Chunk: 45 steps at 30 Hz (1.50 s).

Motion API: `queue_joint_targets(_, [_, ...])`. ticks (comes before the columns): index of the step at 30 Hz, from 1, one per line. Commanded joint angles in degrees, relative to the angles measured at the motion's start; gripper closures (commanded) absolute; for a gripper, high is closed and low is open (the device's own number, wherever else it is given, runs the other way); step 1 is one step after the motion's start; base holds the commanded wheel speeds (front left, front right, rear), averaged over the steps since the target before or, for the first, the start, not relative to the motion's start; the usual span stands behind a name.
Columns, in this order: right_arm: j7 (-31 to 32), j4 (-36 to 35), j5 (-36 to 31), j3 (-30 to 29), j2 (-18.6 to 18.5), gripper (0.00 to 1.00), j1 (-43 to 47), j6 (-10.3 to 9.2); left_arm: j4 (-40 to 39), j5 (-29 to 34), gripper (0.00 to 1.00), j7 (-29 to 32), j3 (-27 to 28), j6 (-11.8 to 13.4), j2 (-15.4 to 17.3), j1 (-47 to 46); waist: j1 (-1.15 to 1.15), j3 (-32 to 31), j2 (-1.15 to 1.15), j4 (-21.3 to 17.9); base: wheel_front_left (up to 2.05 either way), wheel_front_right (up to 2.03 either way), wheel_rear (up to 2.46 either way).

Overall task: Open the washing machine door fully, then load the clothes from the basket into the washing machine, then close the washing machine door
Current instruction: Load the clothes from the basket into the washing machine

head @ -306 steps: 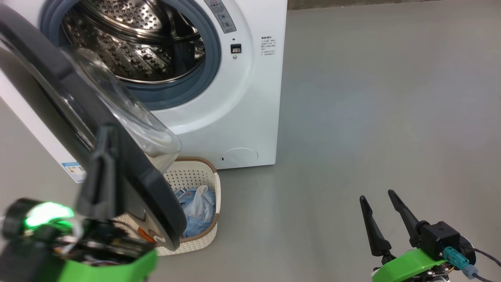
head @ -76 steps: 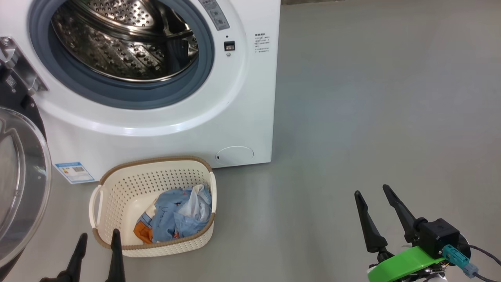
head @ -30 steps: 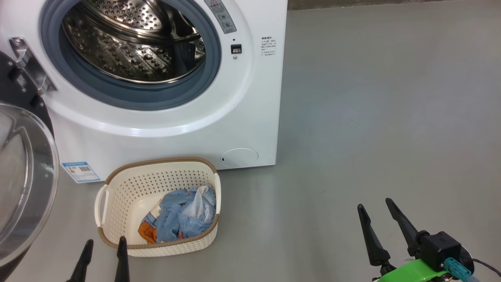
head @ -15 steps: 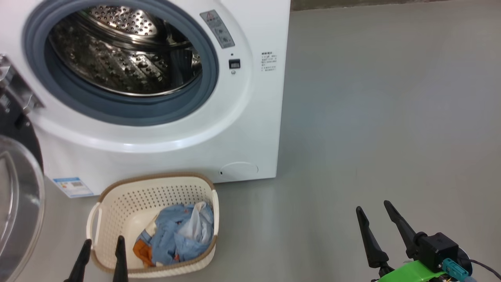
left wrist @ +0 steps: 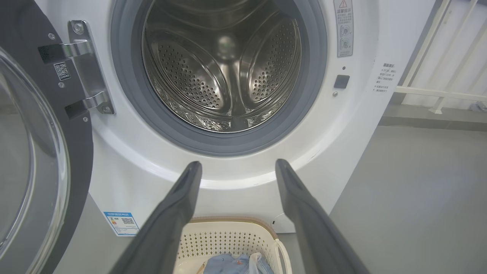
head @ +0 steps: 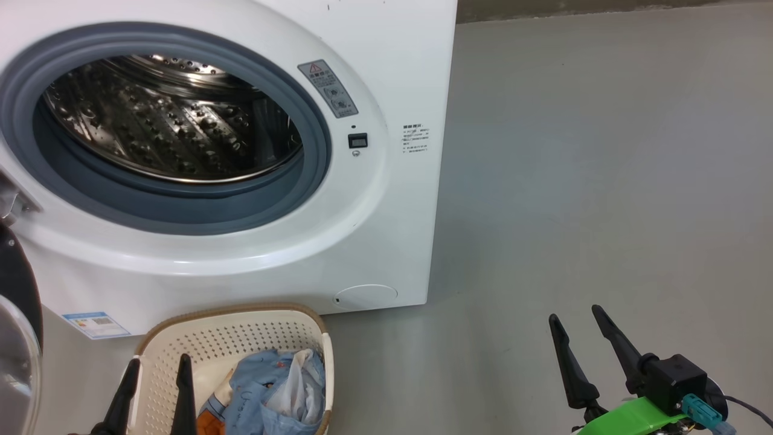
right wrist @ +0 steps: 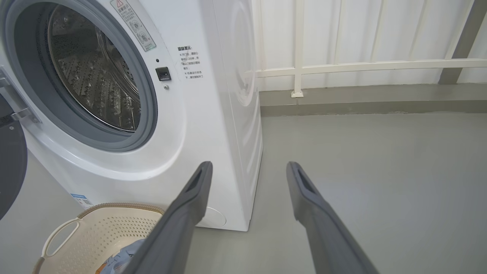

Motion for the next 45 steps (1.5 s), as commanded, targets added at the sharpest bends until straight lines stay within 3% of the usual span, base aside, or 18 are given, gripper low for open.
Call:
queue_joint_targets(1, [-0.44,-1.10,-0.33,1.53,-0.02,0.00,-1.83,0.09,-1.26,0.11,0.00,-0.36,1.77,0.08,0.58,-1.80,-0.01,0.02,0.00,0.05,0.15,-0.15,0.00])
queue_joint_targets(30, [-0.44,0.11,0.29,2.15,-0.02,0.00,-1.72,0.09,-0.05,-1.01,0.00,-0.36,0.70,-1.10,0.58,-1.68,-0.01,0.25,0.00,0.61,0.00,0.00,0.00])
queue_joint_targets(45, [-0.44,-0.69,1.26,2.79,-0.02,0.00,-4.56,0.09,3.41,-4.35,0.00,-0.36,0.68,-2.76,0.58,-7.18,-0.01,9.45,0.00,0.21,0.00,0.00,0.00])
